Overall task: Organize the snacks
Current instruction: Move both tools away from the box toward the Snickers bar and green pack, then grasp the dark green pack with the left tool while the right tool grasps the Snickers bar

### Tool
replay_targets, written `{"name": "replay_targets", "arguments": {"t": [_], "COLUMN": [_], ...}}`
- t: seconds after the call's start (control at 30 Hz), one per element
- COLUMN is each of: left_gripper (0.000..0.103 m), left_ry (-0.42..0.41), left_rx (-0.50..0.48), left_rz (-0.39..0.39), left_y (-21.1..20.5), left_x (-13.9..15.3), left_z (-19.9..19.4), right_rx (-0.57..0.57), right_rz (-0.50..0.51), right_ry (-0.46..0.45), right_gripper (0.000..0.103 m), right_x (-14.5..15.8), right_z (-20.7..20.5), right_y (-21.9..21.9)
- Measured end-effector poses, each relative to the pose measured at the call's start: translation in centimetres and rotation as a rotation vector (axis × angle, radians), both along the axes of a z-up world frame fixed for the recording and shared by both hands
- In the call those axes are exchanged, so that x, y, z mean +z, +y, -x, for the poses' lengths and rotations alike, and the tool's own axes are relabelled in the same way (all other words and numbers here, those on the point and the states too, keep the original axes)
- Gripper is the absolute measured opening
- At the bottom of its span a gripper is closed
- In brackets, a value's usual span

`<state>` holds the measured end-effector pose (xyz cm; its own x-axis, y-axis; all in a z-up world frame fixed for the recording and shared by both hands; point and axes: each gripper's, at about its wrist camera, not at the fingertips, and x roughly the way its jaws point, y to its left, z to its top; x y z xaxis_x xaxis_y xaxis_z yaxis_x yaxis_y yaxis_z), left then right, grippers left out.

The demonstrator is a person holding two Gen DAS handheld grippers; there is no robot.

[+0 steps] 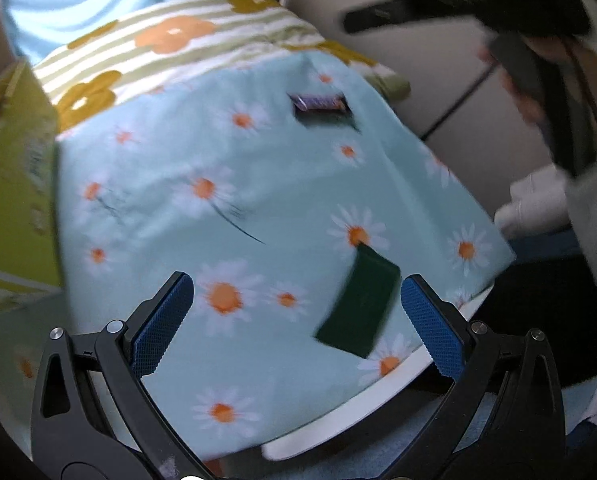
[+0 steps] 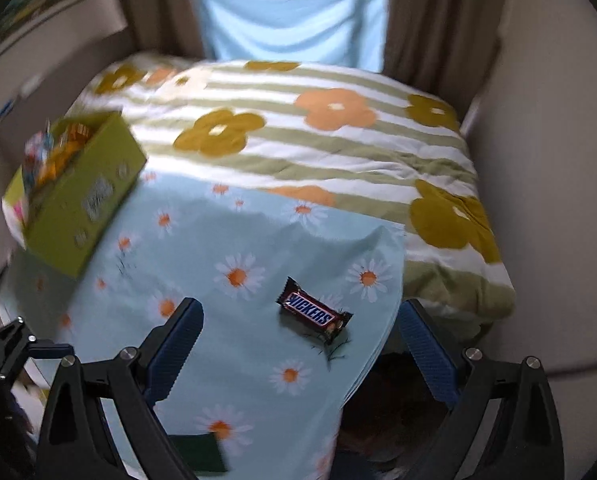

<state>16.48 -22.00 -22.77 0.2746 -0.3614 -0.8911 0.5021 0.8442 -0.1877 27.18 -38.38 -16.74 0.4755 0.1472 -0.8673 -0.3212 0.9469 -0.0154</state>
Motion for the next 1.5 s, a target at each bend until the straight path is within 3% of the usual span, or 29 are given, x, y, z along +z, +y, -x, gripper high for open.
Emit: {"name": "replay_targets", "arguments": {"t": [0.17, 0.47, 0.53, 0.9, 1.0, 1.1, 1.17, 1.33, 1.47, 1.5], "left_gripper": [0.103, 0.102, 0.093, 0.071, 0.062, 0.041, 0.041, 0.041, 0.041, 0.041], "left_ry": [0.025, 0.048, 0.045, 0.0, 0.007, 0.013, 0.037, 0.053, 0.068, 0.076], "left_rx": [-0.06, -0.173, -0.186, -0.306, -0.338, -0.338, -0.323, -0.281, -0.245, -0.233], "left_rz": [-0.03, -0.099, -0.109, -0.222, -0.232, -0.237, -0.22, -0.2, -0.178, -0.168], "left_y": [-3.1, -6.3, -6.6, -8.5, -8.5, -8.2, -7.8, -7.1, -6.0, -5.8], "left_x": [-3.2, -7.5, -7.9, -7.7, -7.4, -7.0, -7.0, -6.7, -6.8, -6.9], "left_z": [1.5, 1.6, 1.5, 1.9, 2.2, 2.0, 1.6, 1.0, 0.2, 0.1], "right_rx": [0.095, 0.152, 0.183, 0.283, 0.311, 0.333, 0.349, 0.371, 0.38, 0.379], "right_rz": [0.048, 0.053, 0.066, 0.145, 0.151, 0.171, 0.178, 0.176, 0.144, 0.148], "right_ry": [0.059, 0.141, 0.152, 0.183, 0.211, 0.248, 0.265, 0.276, 0.32, 0.33], "right_gripper": [0.097, 0.097, 0.097, 0.096, 0.089, 0.082, 0.07, 0.057, 0.032, 0.031], "right_x": [-4.7, -9.1, -9.7, -11.1, -11.5, -12.2, -12.7, -12.5, -12.3, -12.2], "right_z": [-1.9, -3.1, -3.0, -4.1, -4.8, -5.3, -5.4, -5.3, -5.4, -5.3], "right_y": [-0.6, -1.9, -1.8, -1.6, -0.9, -0.3, 0.0, 0.3, 0.5, 0.6]}}
